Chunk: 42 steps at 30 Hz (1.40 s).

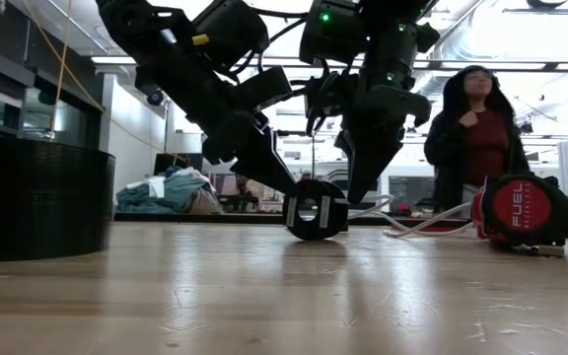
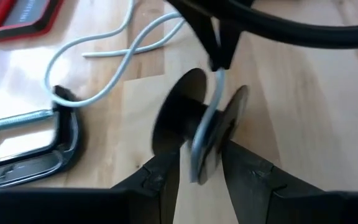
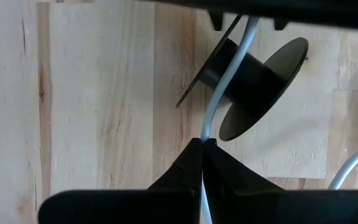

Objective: Coil cords
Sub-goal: Coil the white wire onto the black spool

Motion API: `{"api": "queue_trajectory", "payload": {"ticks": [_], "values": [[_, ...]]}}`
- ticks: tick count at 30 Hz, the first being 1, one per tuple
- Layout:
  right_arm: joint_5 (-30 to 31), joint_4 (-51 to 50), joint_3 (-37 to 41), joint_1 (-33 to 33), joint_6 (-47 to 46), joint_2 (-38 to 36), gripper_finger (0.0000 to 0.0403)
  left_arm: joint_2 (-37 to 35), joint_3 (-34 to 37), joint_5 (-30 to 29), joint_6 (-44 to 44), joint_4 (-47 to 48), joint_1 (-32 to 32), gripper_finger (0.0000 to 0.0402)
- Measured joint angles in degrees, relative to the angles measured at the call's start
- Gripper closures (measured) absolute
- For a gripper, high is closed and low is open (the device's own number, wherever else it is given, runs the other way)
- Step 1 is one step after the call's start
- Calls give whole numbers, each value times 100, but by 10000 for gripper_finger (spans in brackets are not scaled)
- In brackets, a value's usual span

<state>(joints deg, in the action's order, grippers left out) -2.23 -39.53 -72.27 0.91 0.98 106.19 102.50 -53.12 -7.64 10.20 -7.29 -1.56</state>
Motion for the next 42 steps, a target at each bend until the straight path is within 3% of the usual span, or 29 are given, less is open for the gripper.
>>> {"api": "queue_trajectory", "payload": {"ticks": [4,19,25,31,42], "values": [[-30,0,0,0,52,0,403,2,0,247,37,7,0,286],[-215,-1,0,0,402,0,403,15,0,291,85,10,-2,286],[-215,0,0,0,419,0,403,390,2,465,-94,33,-15,286],[-248,-2,0,11,406,0,403,323,-61,56,-395,61,-108,286],[-254,7,2,15,405,-4,403,181,-175,-44,238,362,-148,286]]}}
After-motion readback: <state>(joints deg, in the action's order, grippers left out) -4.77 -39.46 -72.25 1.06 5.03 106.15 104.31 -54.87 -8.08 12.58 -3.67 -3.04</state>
